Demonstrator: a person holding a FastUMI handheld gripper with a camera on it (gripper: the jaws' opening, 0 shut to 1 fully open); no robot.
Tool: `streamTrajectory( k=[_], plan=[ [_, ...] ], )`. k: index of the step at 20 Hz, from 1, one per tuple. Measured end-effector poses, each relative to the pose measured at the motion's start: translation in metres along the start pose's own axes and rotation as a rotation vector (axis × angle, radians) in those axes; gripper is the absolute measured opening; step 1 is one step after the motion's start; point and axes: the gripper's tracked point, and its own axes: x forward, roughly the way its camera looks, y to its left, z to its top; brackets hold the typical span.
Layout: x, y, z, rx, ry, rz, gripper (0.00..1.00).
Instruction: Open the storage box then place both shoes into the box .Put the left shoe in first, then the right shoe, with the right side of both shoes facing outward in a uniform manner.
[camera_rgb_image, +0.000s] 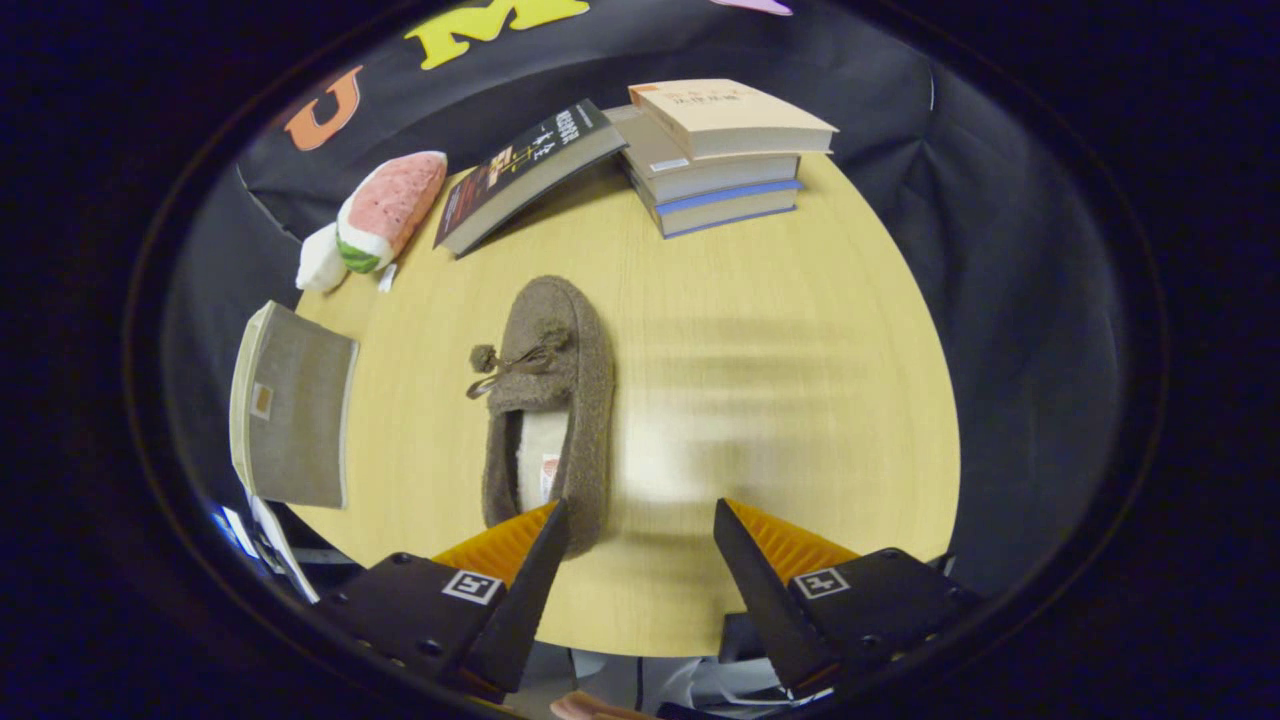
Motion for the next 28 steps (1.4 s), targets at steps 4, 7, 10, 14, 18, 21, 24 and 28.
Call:
streamTrajectory(
  k=[4,7,10,14,18,21,24,28],
  plan=[
    [0.009,0.014,0.016,-0.031,-0.034,0.047,0.9],
    [0.025,0.017,0.018,-0.008,-0.004,0.048,0.9],
    [0.039,0.011,0.018,0.03,0.008,0.008,0.78],
    [0.042,0.017,0.012,0.023,0.018,0.029,0.78],
    [0.046,0.015,0.006,0.088,0.059,0.01,0.54],
    [0.052,0.014,0.002,0.123,0.069,-0.011,0.34],
    [0.058,0.005,-0.004,0.156,0.086,-0.045,0.09],
    [0.062,0.009,-0.005,0.211,0.077,0.02,0.01]
  ],
)
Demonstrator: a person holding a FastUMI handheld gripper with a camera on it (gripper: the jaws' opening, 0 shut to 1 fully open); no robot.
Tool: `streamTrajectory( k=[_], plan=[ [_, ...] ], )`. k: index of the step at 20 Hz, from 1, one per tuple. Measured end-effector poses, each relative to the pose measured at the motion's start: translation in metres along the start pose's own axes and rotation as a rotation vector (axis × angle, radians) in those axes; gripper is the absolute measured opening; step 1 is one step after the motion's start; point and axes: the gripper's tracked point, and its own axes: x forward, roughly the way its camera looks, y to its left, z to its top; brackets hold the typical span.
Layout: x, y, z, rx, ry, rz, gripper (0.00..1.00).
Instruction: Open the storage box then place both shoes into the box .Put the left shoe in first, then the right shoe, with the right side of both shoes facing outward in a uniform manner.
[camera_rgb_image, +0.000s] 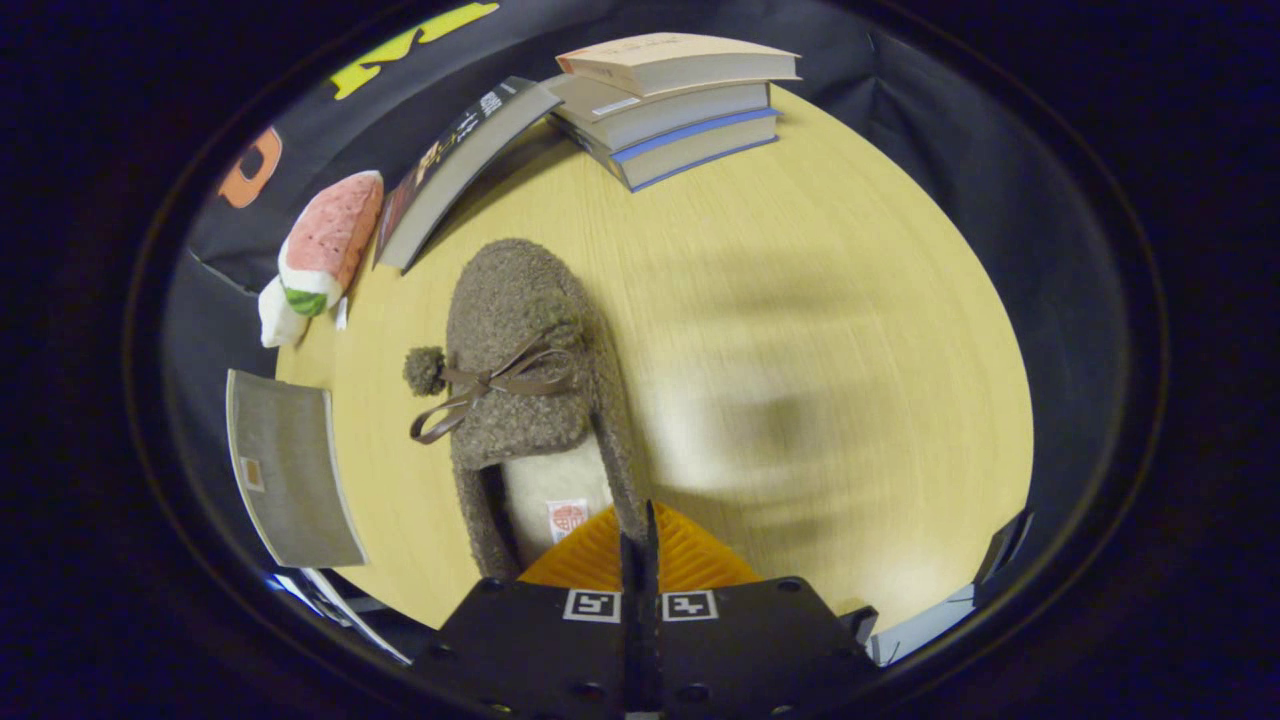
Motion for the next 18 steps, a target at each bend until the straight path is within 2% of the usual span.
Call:
streamTrajectory(
  k=[7,10,14,18],
  plan=[
    [-0.028,0.022,-0.012,0.076,-0.003,0.066,0.01],
    [-0.054,0.044,-0.01,0.064,-0.044,0.087,0.01],
    [-0.095,0.093,-0.007,0.001,-0.096,0.111,0.0],
    [-0.13,0.163,-0.01,-0.106,-0.15,0.135,0.0]
  ],
)
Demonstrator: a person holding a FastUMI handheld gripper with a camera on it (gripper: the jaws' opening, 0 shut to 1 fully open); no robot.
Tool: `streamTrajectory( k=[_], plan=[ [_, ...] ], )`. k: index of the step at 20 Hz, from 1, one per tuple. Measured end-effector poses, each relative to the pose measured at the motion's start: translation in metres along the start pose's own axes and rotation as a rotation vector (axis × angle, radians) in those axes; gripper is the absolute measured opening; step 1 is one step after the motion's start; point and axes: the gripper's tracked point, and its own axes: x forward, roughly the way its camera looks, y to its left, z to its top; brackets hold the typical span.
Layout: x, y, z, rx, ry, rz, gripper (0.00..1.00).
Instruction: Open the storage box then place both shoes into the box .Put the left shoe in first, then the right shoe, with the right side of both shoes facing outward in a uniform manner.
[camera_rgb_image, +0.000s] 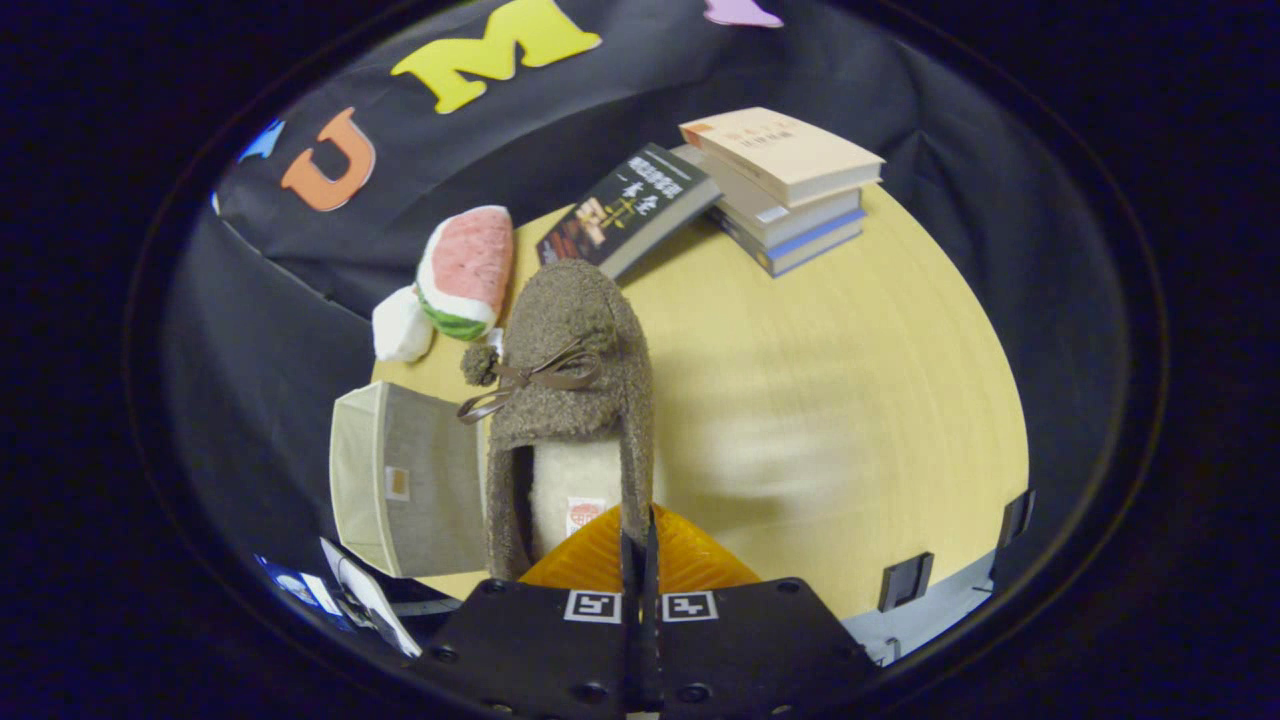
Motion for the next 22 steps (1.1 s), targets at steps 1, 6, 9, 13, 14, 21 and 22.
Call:
streamTrajectory(
  k=[1,6,9,13,14,21,22],
  plan=[
    [-0.005,0.022,0.001,-0.022,-0.006,0.015,0.0],
    [-0.015,0.135,-0.015,-0.116,0.006,0.098,0.0],
    [-0.005,0.193,-0.032,-0.166,0.028,0.131,0.0],
    [0.021,0.249,-0.063,-0.163,0.078,0.121,0.0],
    [0.03,0.258,-0.069,-0.146,0.088,0.11,0.0],
    [0.085,0.258,-0.099,-0.034,0.106,-0.141,0.0],
    [0.091,0.256,-0.102,-0.007,0.115,-0.18,0.0]
  ],
)
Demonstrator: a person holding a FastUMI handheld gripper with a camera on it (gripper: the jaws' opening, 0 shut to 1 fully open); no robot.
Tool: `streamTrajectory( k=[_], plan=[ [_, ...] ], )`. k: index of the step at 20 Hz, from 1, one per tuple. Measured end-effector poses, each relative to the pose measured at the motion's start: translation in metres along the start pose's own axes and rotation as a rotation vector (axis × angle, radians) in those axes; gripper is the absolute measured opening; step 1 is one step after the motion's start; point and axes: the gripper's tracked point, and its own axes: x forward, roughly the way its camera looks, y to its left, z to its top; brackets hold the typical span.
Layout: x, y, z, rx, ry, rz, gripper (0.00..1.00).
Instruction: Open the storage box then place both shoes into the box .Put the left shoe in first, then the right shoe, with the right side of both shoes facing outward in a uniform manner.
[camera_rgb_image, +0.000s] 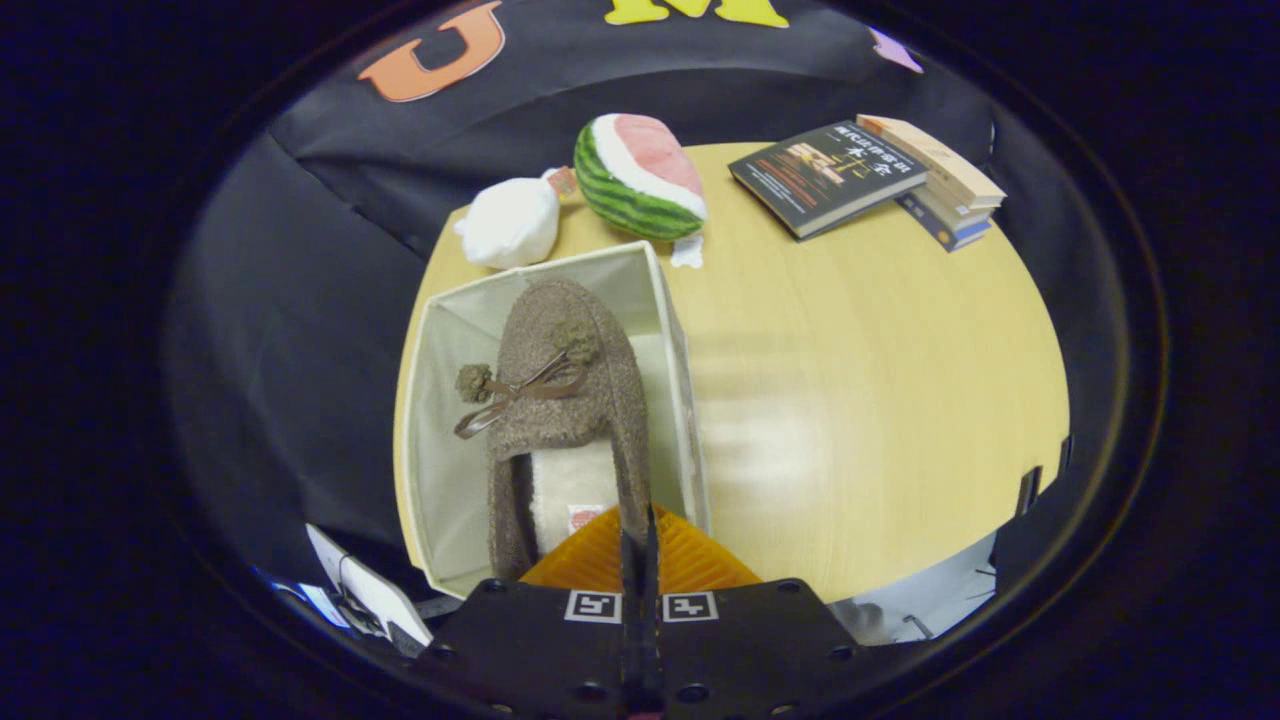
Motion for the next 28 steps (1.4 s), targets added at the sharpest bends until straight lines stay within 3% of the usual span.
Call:
streamTrajectory(
  k=[5,9,12,16,18,23,28],
  plan=[
    [0.029,0.006,0.008,0.082,0.036,-0.11,0.01],
    [0.041,0.008,0.011,0.041,0.015,-0.177,0.01],
    [0.04,0.009,0.011,0.015,0.007,-0.17,0.05],
    [0.014,0.011,0.031,-0.023,-0.093,-0.098,0.1],
    [-0.002,0.012,0.037,-0.047,-0.145,-0.045,0.2],
    [-0.064,-0.019,0.051,-0.085,-0.281,0.032,0.64],
    [-0.123,-0.09,0.082,-0.167,-0.449,0.019,0.82]
  ],
)
